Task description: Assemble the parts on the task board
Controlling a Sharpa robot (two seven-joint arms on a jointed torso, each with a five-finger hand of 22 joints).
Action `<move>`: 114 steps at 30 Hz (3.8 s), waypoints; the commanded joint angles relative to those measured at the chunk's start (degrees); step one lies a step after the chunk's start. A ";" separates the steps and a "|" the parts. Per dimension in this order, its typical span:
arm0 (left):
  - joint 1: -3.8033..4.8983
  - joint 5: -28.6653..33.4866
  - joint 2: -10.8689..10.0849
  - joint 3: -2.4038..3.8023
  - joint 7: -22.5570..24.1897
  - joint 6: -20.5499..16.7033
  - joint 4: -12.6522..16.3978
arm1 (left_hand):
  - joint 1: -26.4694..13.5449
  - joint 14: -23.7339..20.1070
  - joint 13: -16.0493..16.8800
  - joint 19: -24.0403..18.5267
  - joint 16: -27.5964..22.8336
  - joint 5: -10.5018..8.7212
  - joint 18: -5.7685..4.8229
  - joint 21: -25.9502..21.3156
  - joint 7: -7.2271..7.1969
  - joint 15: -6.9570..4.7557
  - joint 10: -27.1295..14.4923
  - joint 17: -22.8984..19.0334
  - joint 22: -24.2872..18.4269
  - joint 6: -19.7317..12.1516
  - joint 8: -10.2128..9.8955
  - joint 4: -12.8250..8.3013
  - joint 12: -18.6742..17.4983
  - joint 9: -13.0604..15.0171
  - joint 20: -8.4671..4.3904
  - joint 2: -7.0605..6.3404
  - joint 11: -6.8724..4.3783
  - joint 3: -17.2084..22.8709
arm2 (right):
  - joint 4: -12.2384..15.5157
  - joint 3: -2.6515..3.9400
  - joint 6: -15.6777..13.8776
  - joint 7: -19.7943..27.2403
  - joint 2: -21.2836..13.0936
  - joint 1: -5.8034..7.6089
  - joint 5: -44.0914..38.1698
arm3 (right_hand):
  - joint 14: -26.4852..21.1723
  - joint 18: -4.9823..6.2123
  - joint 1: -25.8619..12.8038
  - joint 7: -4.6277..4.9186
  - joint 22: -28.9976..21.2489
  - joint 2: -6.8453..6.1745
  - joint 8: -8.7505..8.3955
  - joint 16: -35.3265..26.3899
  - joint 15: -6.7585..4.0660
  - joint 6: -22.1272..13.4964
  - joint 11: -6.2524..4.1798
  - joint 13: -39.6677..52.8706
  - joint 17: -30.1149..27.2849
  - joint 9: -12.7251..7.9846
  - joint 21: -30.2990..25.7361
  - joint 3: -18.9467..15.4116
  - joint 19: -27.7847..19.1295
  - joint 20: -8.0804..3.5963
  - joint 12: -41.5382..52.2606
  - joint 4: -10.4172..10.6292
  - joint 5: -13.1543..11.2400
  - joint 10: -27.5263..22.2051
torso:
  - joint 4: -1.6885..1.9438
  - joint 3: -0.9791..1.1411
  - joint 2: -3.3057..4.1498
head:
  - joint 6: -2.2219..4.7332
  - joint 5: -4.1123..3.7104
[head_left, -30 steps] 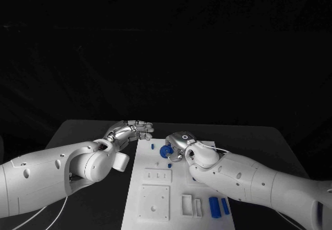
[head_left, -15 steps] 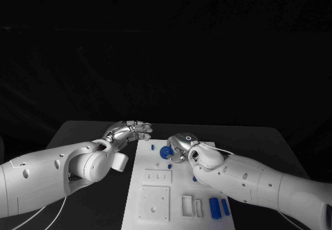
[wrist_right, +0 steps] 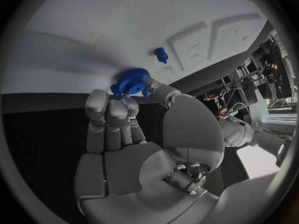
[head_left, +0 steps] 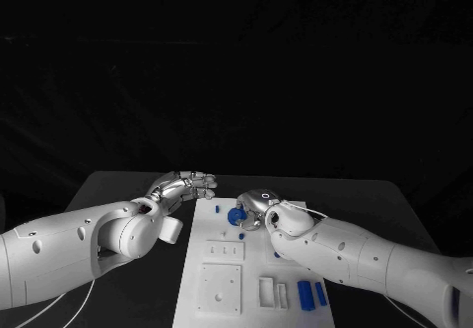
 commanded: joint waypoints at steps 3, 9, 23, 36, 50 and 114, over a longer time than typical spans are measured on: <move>0.11 -0.06 0.07 0.05 0.65 0.48 0.15 | -0.38 -0.32 0.03 -0.35 0.20 -0.11 0.12 0.28 0.26 0.19 0.24 0.05 1.24 0.25 -0.16 -0.31 -0.02 0.09 -0.03 0.00 0.33 -0.07 | 0.29 -0.17 3.30 0.15 -0.57 -0.30 0.72 | -0.01 3.51 -0.18 0.02 0.59 0.20 -0.24 -0.25 -0.48 -0.52 -0.30 0.11 0.08 -0.16 -0.23 -0.17 0.02 -0.30 -0.16 0.34 0.17 0.09 | -0.03 -0.10 -0.05 | -0.09 0.04; 0.11 -0.06 -0.15 0.05 0.67 0.37 0.17 | -0.38 -0.32 0.03 -0.35 0.20 -0.11 0.13 0.28 0.27 0.19 0.24 0.05 1.24 0.25 -0.16 -0.32 -0.02 0.09 -0.03 0.01 0.33 -0.05 | 2.06 -0.18 3.29 -0.22 -1.81 -0.30 1.03 | 0.01 3.51 -0.37 0.17 0.64 0.27 0.17 -0.28 -0.41 -0.01 -0.19 0.25 0.16 0.08 -0.19 -0.49 0.00 -0.32 -0.04 0.47 0.27 0.23 | -0.08 -0.11 -0.08 | -0.17 0.16; 0.11 -0.05 -0.52 0.05 0.68 0.31 0.42 | -0.37 -0.32 0.03 -0.36 0.20 -0.10 0.13 0.30 0.28 0.19 0.24 0.06 1.24 0.25 -0.17 -0.37 -0.02 0.10 -0.04 -0.01 0.33 -0.02 | 2.44 -0.19 1.40 -1.22 -3.56 -0.61 1.08 | 0.03 3.51 -0.51 0.40 0.67 0.24 0.50 -0.31 -0.22 0.39 0.02 0.41 0.26 0.27 -0.18 -0.67 -0.02 -0.36 0.10 0.69 0.23 0.41 | -0.13 0.00 -0.03 | -0.12 0.21; 0.11 -0.05 -0.75 0.05 0.71 0.27 0.38 | -0.36 -0.33 0.03 -0.37 0.21 -0.10 0.14 0.31 0.28 0.19 0.23 0.06 1.24 0.26 -0.18 -0.41 -0.02 0.10 -0.04 -0.02 0.34 0.01 | 4.26 -0.18 -0.89 -0.69 -5.12 -0.73 2.37 | 0.05 3.51 -0.40 0.47 0.67 0.13 0.57 -0.30 -0.15 0.46 0.09 0.44 0.30 0.32 -0.18 -0.61 0.00 -0.40 0.14 0.74 0.25 0.48 | -0.08 0.03 -0.01 | -0.11 0.19; 0.11 -0.05 -1.61 0.05 0.92 0.35 -0.04 | -0.33 -0.32 0.05 -0.38 0.22 -0.10 0.14 0.33 0.25 0.18 0.31 0.07 1.24 0.30 -0.17 -0.47 0.02 0.12 -0.04 -0.03 0.30 0.05 | 11.64 2.85 -7.92 10.65 -14.70 0.43 12.77 | 0.03 3.51 1.48 0.82 0.69 -0.34 1.30 -0.46 0.17 1.59 0.43 0.14 0.49 0.69 -0.21 -0.02 -0.04 -0.60 -0.17 -0.30 0.51 0.16 | -0.60 0.08 -0.20 | 0.42 0.10; -0.04 -0.34 -0.68 -0.06 0.83 1.57 -2.16 | -0.47 -0.38 0.27 -0.50 0.27 -0.13 0.10 0.51 0.27 0.20 1.82 0.10 1.22 0.56 -0.18 -0.90 0.43 0.26 -0.02 0.15 -0.25 0.24 | -10.99 3.65 4.71 24.21 -13.00 -1.80 25.60 | -0.29 3.51 2.73 0.18 0.79 7.66 1.28 -2.02 -0.33 1.94 -0.12 0.06 1.81 0.76 -0.39 -7.57 -2.36 0.67 -0.66 -12.61 2.58 -1.45 | -2.48 3.23 -0.43 | -0.87 0.88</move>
